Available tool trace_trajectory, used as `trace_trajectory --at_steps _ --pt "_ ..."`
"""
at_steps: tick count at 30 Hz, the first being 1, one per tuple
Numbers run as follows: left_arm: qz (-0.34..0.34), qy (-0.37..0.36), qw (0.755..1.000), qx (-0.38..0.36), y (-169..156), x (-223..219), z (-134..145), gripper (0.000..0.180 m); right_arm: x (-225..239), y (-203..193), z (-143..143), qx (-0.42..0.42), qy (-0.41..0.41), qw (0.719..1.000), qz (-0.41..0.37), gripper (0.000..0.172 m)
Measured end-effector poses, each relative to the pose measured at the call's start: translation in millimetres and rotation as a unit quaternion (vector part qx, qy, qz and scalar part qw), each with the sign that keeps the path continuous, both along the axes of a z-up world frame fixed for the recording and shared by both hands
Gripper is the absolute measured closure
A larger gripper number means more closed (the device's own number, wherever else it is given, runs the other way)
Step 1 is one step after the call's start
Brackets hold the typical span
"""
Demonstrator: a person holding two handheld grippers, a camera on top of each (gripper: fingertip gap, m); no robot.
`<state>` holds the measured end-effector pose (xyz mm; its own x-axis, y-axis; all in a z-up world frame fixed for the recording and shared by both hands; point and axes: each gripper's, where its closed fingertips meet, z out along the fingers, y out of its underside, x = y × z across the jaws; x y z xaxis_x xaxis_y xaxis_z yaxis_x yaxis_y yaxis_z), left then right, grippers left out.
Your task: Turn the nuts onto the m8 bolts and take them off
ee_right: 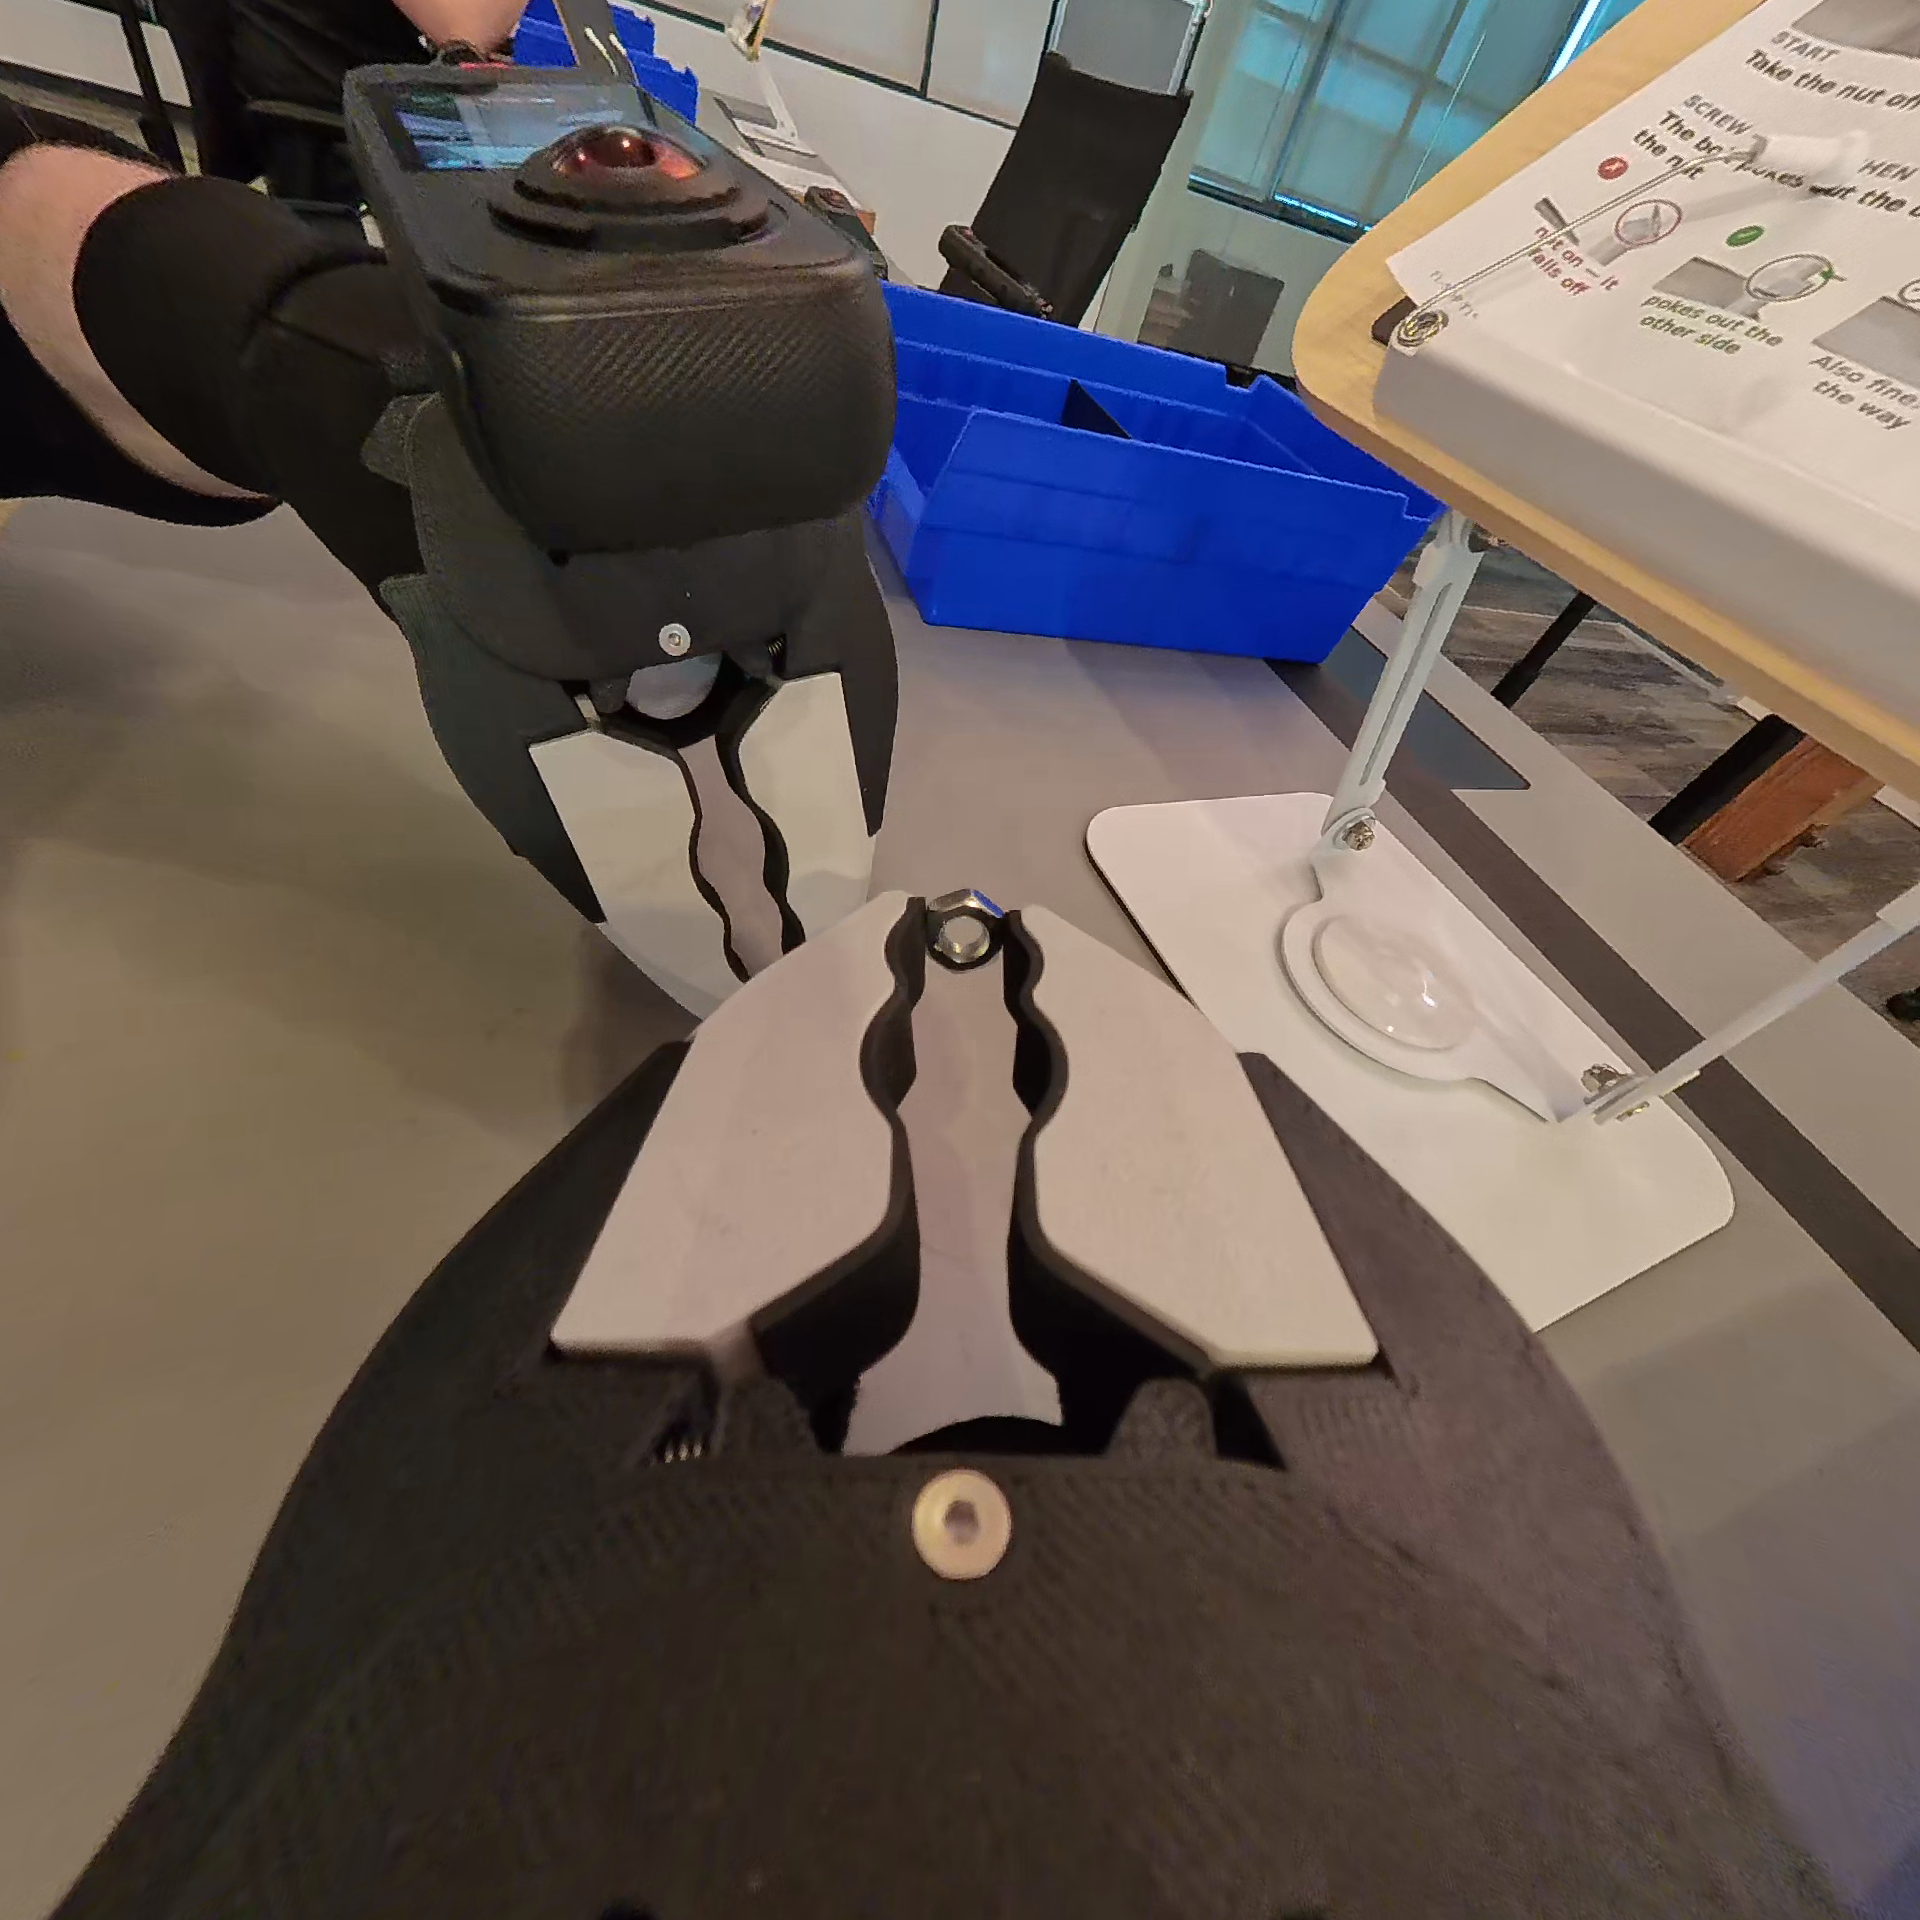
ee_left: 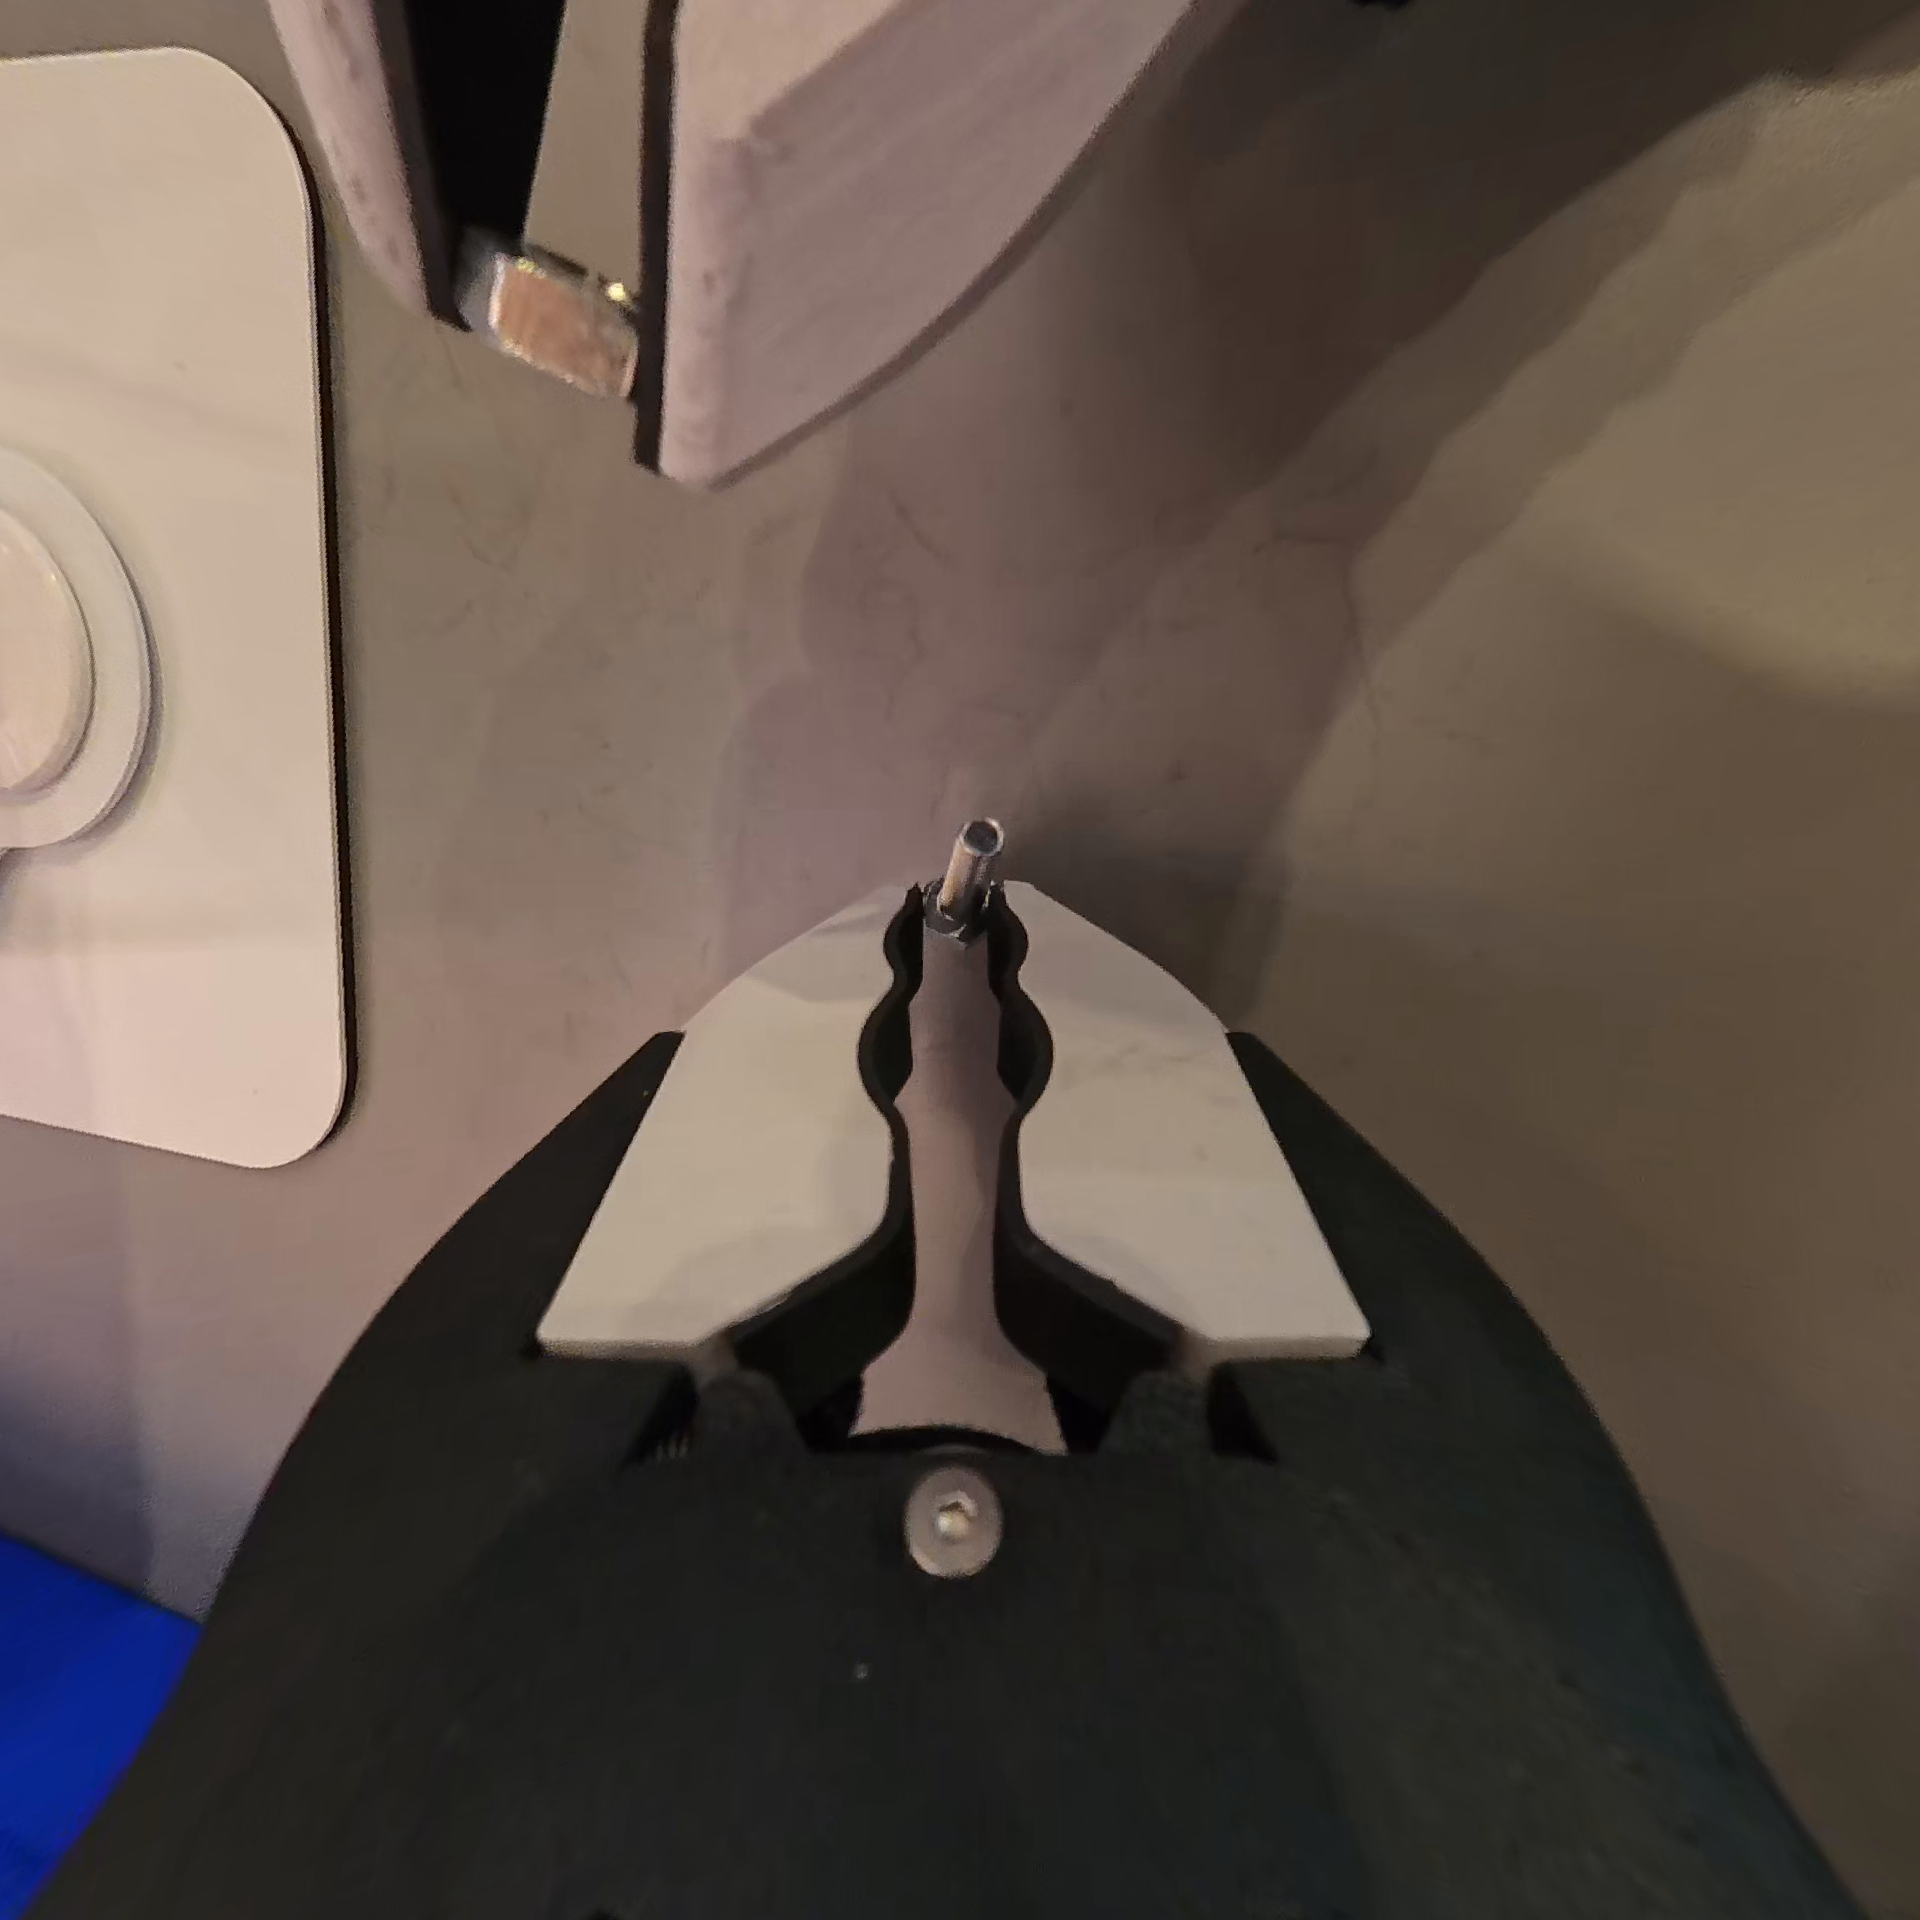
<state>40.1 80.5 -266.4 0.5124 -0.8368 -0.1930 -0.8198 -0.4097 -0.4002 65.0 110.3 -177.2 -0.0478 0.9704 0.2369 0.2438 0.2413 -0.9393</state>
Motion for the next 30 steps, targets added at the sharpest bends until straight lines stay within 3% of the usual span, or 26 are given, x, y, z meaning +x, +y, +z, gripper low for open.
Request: trace_trajectory --at_steps 17,30 --pt "-0.017 -0.036 0.999 0.006 -1.0 5.2 6.3 0.168 0.2 1.8 -1.0 -0.004 -0.001 1.000 0.000 0.157" --pt "-0.100 -0.138 0.984 -0.042 4.2 12.3 -3.4 0.159 1.0 2.7 0.0 -0.007 0.001 1.000 0.001 0.158"
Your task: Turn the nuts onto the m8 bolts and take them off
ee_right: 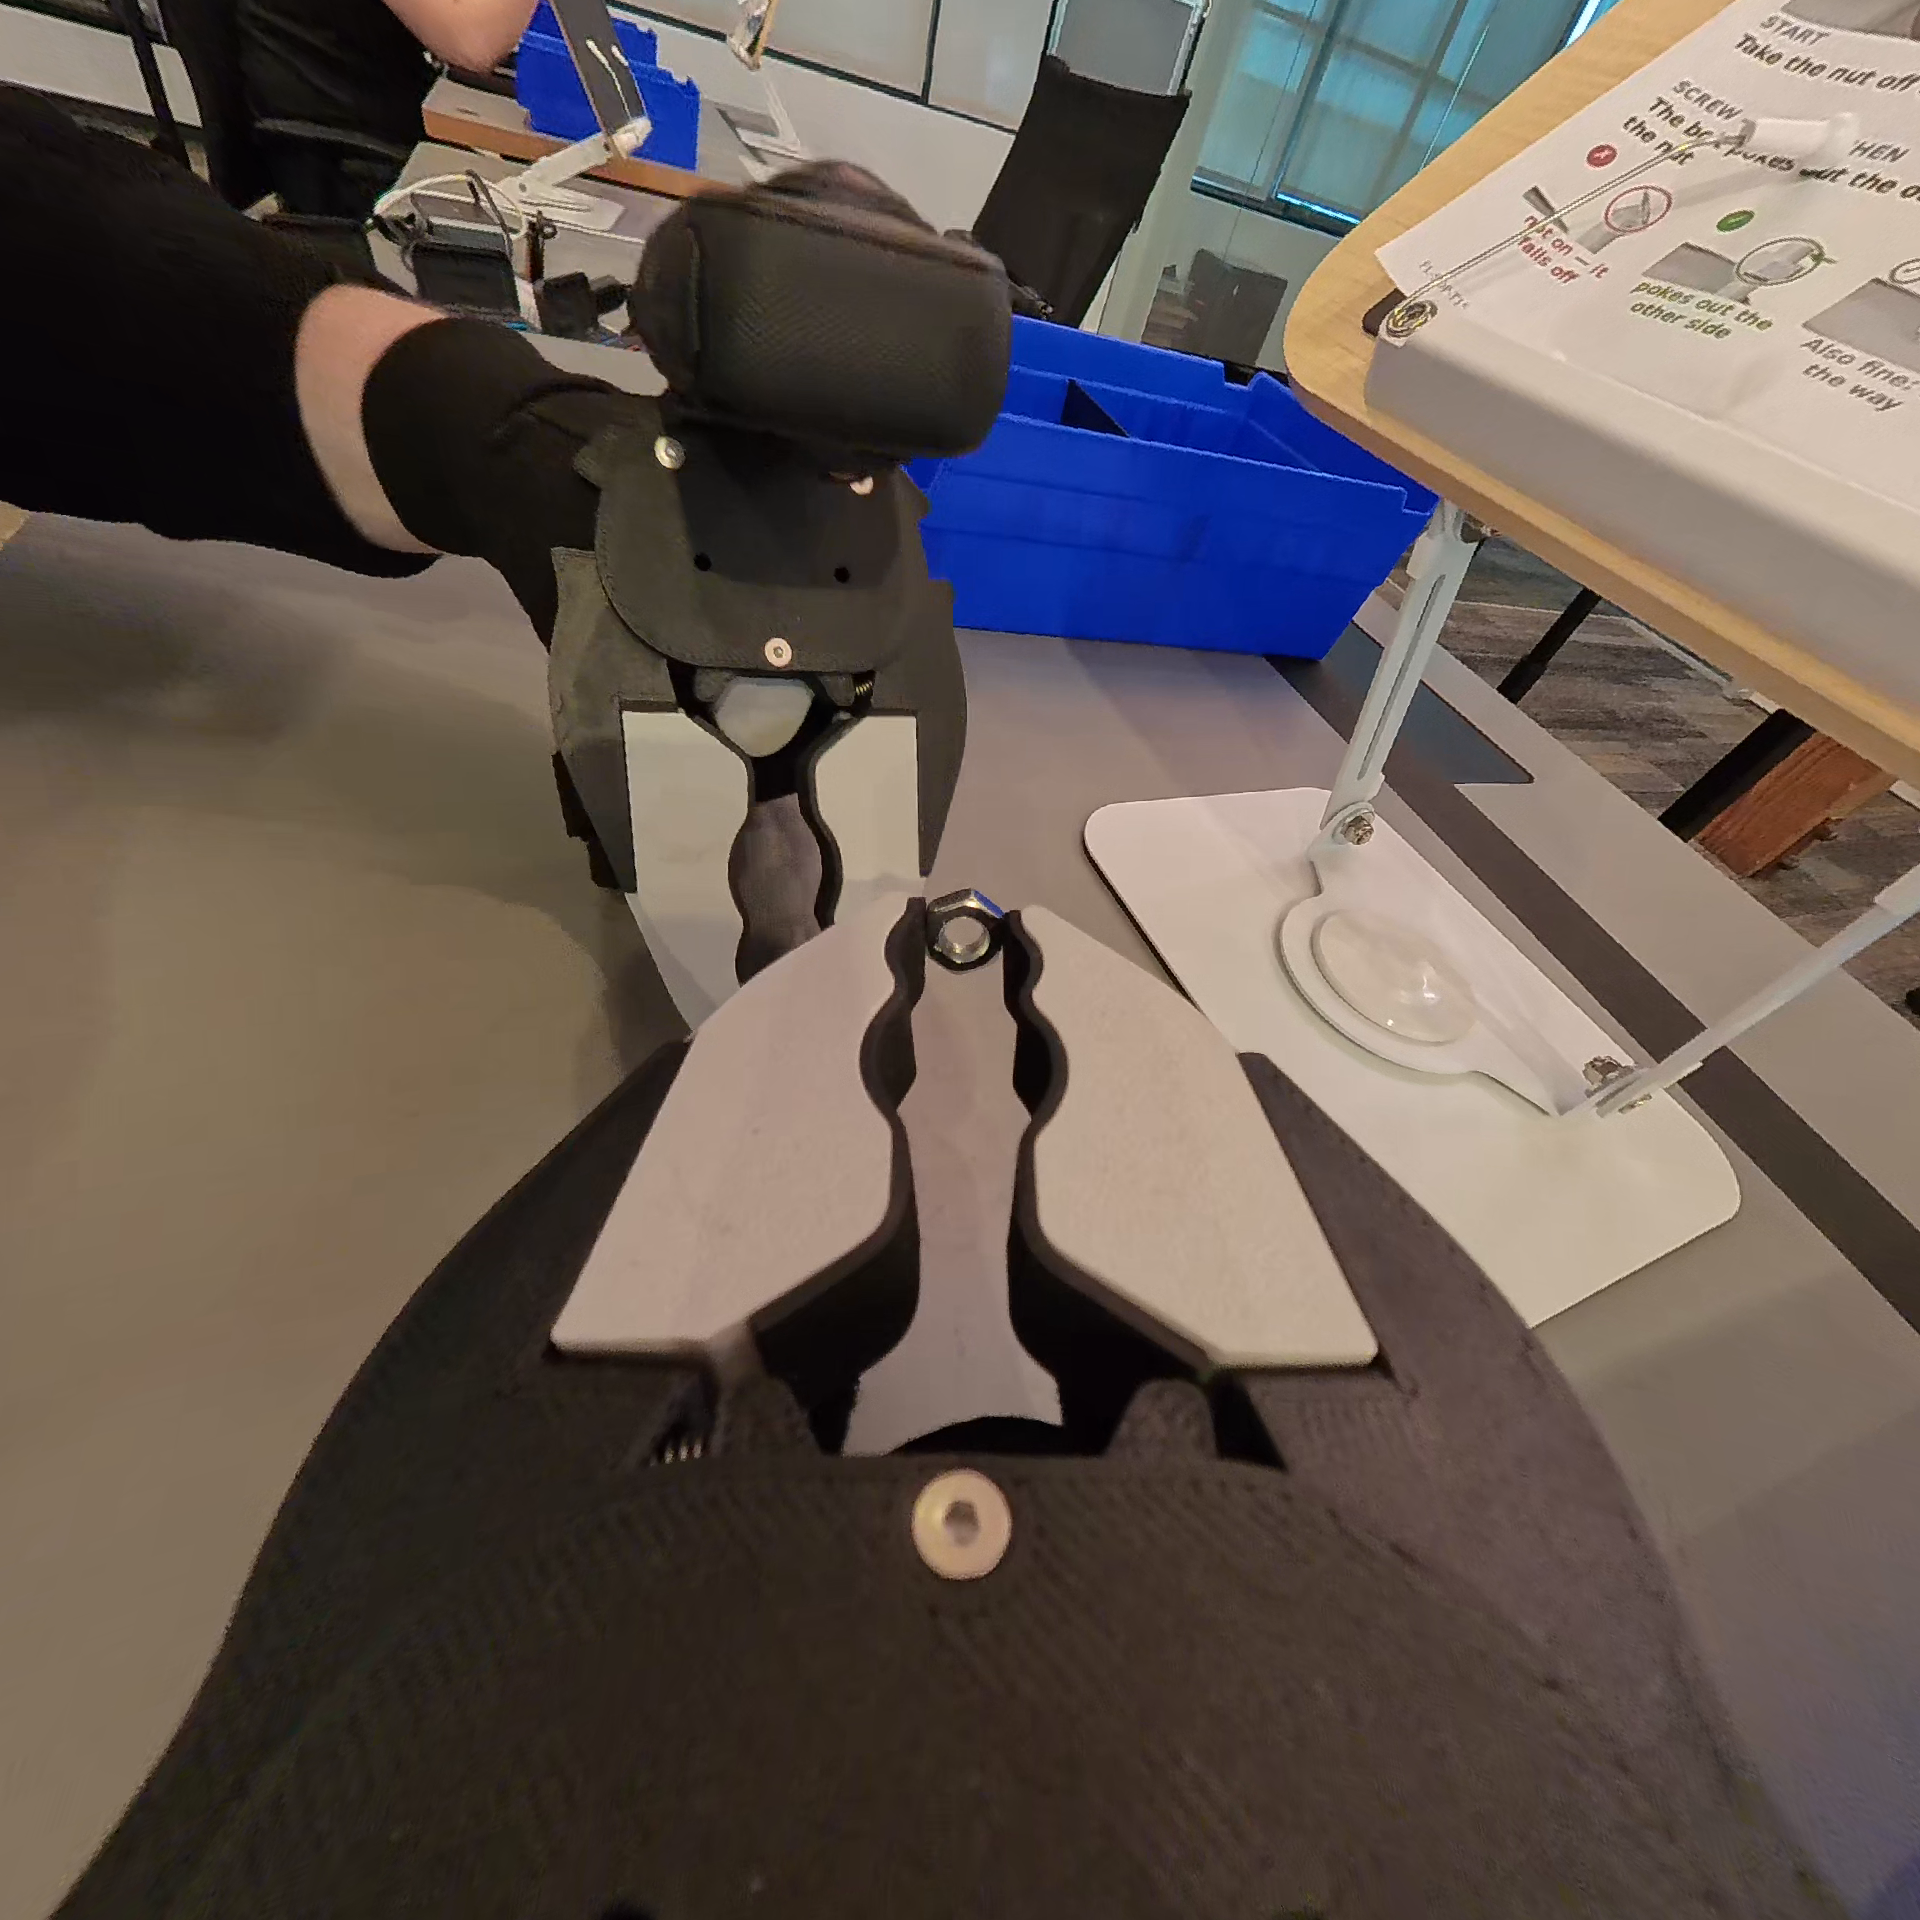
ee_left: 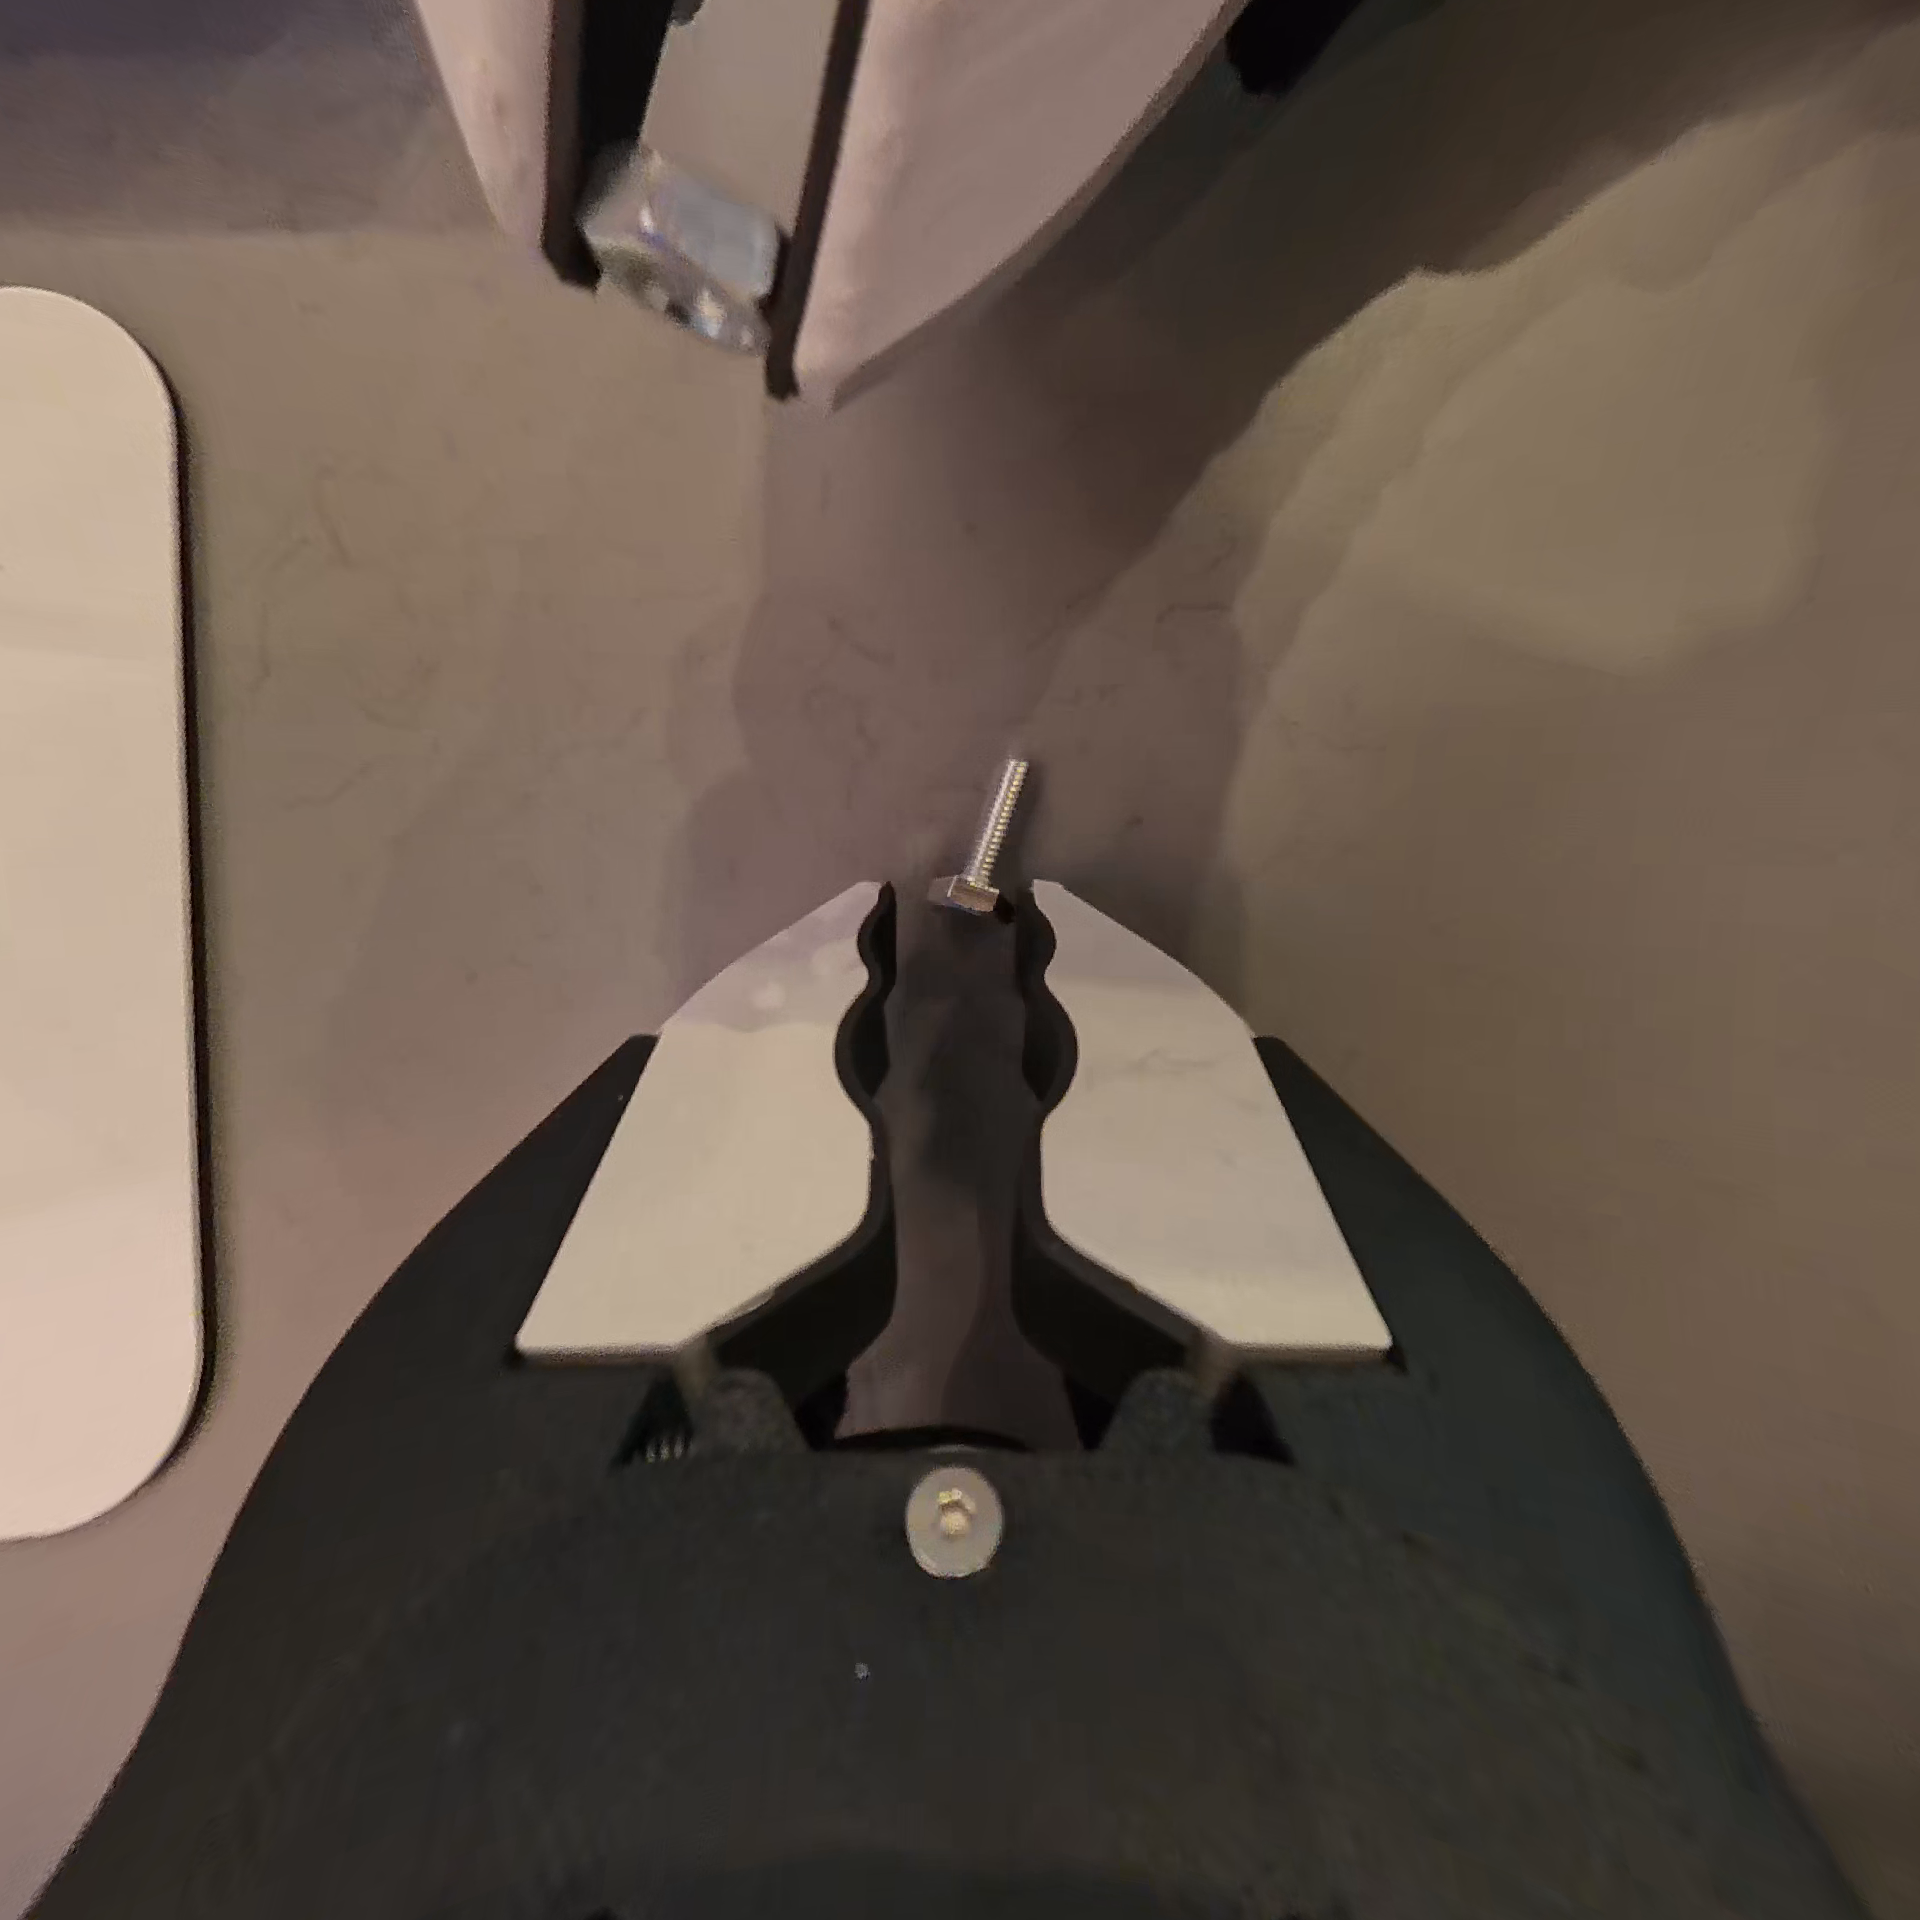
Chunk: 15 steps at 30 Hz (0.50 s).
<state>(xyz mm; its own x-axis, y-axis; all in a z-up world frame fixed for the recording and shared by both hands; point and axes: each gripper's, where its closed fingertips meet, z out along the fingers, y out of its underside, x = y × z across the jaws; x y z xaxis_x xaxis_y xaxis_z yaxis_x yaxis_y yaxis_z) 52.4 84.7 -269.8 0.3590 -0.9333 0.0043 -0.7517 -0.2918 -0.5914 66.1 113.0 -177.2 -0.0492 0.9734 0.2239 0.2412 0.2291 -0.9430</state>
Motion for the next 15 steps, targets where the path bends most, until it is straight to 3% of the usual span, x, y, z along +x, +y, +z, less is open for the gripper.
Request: trace_trajectory --at_steps 11,15 --pt "-0.021 -0.051 0.998 -0.007 -0.7 6.0 -2.6 0.165 0.1 1.3 -1.1 -0.006 0.000 1.000 0.001 0.158" --pt "-0.004 -0.107 0.994 -0.005 1.4 5.6 11.6 0.166 1.1 2.7 0.8 -0.011 0.005 1.000 -0.001 0.158"
